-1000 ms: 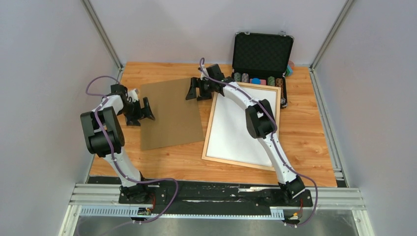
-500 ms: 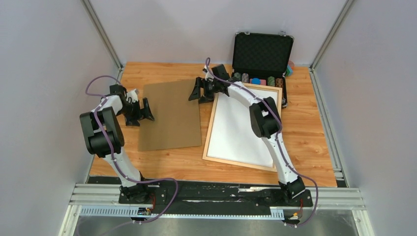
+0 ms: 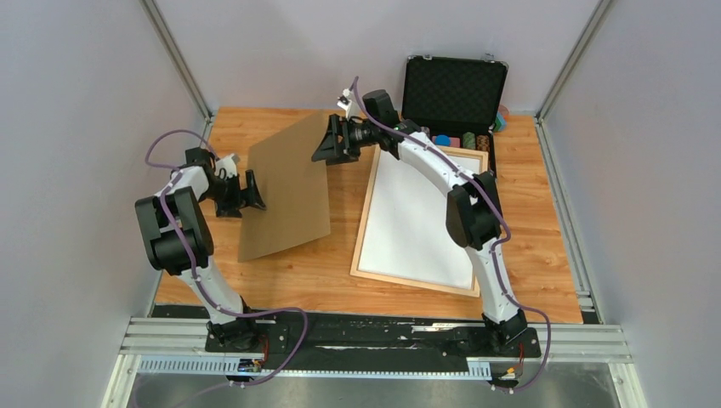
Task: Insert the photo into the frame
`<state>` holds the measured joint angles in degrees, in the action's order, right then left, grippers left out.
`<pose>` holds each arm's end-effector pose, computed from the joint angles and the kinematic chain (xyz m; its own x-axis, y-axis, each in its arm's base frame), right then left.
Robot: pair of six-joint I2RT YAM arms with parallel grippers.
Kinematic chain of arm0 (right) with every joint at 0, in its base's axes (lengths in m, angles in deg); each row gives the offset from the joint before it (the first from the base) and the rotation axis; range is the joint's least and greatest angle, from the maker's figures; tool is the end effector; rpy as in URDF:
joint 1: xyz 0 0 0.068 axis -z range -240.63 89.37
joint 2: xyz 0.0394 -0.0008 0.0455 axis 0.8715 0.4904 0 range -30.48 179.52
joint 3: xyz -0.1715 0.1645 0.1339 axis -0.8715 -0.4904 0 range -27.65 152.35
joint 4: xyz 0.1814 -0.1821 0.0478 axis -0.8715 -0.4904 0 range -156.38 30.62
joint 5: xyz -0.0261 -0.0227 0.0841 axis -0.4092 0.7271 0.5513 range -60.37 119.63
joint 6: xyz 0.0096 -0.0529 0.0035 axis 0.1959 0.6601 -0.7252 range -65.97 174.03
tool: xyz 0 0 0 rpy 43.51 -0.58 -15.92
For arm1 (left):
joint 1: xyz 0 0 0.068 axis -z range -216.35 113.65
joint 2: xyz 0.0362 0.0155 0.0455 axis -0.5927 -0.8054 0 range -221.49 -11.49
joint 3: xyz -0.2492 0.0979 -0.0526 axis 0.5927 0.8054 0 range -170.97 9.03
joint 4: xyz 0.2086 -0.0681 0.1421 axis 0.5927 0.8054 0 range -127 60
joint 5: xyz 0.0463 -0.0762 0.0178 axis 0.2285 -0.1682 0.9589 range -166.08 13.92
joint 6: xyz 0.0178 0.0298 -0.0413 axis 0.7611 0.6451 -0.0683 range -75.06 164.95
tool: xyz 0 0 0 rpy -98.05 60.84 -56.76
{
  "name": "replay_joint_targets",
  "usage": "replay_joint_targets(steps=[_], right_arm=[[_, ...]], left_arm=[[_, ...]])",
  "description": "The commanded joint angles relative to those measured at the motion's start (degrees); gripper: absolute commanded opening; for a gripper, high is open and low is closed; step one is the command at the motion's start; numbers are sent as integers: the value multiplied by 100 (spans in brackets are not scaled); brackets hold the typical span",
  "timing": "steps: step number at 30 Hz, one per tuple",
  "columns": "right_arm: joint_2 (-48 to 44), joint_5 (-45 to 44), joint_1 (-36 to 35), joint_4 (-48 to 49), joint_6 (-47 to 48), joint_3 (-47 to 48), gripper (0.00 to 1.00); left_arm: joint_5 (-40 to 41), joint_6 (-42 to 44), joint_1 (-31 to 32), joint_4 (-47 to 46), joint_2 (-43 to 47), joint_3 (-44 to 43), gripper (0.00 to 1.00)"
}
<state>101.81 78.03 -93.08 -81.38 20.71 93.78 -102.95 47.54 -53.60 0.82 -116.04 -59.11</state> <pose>0.4343 0.3077 0.2686 -0.8695 -0.1205 -0.4789 -0.4889 0.3465 0.8005 0.3369 0.0877 0.1702 -0.9248 -0.2448 -0.2911 -0.1054 0.9003 -0.4222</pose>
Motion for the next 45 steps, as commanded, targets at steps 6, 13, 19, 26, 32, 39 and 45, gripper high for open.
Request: replay_joint_targets(steps=[6, 13, 19, 26, 32, 39, 45], right_arm=[[-273, 940, -631, 470, -341, -50, 73], [-335, 1174, -757, 628, -393, -49, 73], [-336, 1526, -823, 1028, -527, -91, 73], [-229, 1914, -923, 1644, -905, -128, 73], [-152, 2212, -1032, 2108, -1236, -150, 73], [-74, 2439, -1140, 2535, -1387, -146, 74], [-7, 1546, -985, 1349, -349, 18, 73]], left_arm=[[-1067, 450, 337, 439, -46, 257, 100], [-1434, 667, 401, 550, 28, 279, 100], [-1781, 795, 407, 629, 44, 318, 100], [-2062, 991, 407, 789, 139, 331, 100], [-2330, 1184, 407, 987, 299, 308, 100], [-2539, 1371, 407, 1273, 536, 205, 100], [-2120, 1110, 391, 1129, 824, 234, 100]])
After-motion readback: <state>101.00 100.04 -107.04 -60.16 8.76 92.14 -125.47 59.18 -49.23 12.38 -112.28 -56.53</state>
